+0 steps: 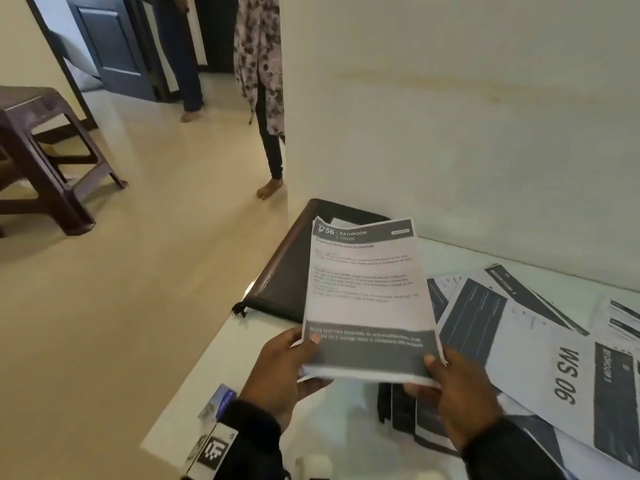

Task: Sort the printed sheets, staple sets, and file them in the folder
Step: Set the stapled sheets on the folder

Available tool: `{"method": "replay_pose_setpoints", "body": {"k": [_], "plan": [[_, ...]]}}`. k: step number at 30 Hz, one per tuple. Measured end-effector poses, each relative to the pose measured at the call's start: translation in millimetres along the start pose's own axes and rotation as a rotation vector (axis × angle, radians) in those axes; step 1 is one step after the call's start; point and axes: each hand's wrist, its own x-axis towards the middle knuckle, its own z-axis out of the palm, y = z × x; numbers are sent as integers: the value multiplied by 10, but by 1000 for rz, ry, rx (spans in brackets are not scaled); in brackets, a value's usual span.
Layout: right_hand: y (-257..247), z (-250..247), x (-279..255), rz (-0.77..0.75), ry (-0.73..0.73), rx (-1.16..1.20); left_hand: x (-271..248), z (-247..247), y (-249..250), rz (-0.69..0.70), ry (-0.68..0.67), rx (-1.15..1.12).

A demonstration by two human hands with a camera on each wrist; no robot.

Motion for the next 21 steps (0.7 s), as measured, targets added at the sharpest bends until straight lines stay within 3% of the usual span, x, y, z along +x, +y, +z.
{"method": "replay_pose_setpoints", "body": {"k": [5,10,12,13,14,15,21], "plan": [[-169,514,676,6,36,90,37,-63,60,58,104,-215],[-186,745,1055,105,65,165,117,-57,-15,-16,151,-157],[-275,770,1023,248,44,283,137,-33,-41,-22,173,-108],[-214,775,1029,199,78,33,145,-19,-54,-19,180,-93],[-224,760,1010,186,39,36,152,-4,-65,-19,185,-87],[-254,752,973,191,-40,195,145,16,-72,-27,187,-79],[-227,376,564,189,-125,110,33,158,-113,-76,171,112]]}}
